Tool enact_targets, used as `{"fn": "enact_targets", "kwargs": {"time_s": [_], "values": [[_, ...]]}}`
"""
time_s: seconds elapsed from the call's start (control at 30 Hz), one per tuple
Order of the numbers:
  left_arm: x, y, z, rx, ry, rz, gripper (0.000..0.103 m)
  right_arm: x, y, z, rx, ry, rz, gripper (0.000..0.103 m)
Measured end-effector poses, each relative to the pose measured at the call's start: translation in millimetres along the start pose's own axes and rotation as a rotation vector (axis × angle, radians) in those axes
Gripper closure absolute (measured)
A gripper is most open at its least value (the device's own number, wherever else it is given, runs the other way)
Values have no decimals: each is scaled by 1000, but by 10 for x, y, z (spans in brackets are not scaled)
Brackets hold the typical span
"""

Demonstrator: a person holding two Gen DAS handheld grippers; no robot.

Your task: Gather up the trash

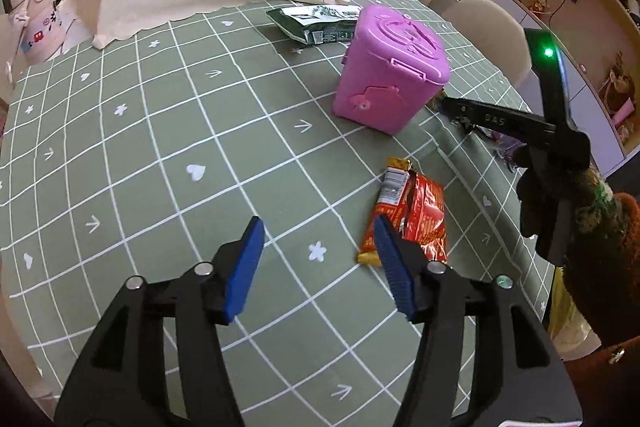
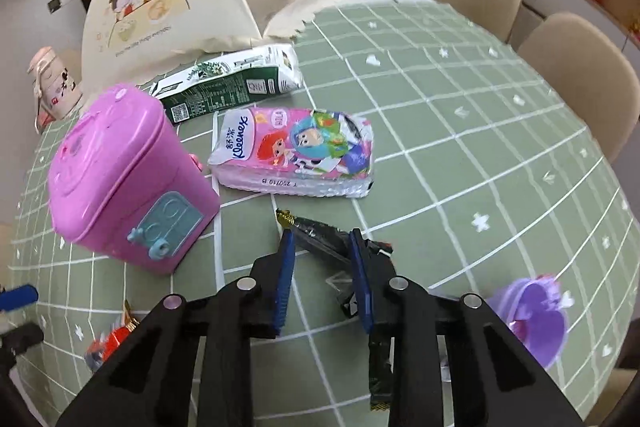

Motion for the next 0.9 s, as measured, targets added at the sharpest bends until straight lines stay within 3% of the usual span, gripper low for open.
{"fn": "enact_targets", "kwargs": {"time_s": [0.23, 0.4, 0.53, 0.57, 0.6, 0.67, 0.9], "values": [[23, 49, -41, 11, -6, 16, 46, -235, 287, 512, -44, -2, -82, 76], [166, -18, -105, 3, -28, 48, 46, -127, 539, 892, -71, 6, -82, 76], [335, -107, -141, -6, -36, 112, 46, 26, 772, 1003, -39, -28, -108, 76], [396, -142, -158, -9, -48, 121, 46, 78, 879, 1001, -9, -52, -133, 74], [438, -167, -162, -11, -58, 122, 46, 113, 934, 986, 10, -63, -146, 65], [536, -261, -185, -22, -94, 104, 46, 224, 1076, 979, 55, -95, -157, 55], [648, -562, -166, -79, -147, 26, 48, 548, 1173, 1124, 40, -107, -96, 55]]}}
Point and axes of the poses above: each gripper's, at about its wrist camera, not at the fingertips, and y roughly against the way its jaws point, x to its right, z to its underside, the point moved 10 cm from there along -y, roughly the way its jaws point, and after that the axes turned 6 degrees about -y, right-handed, at the moved point
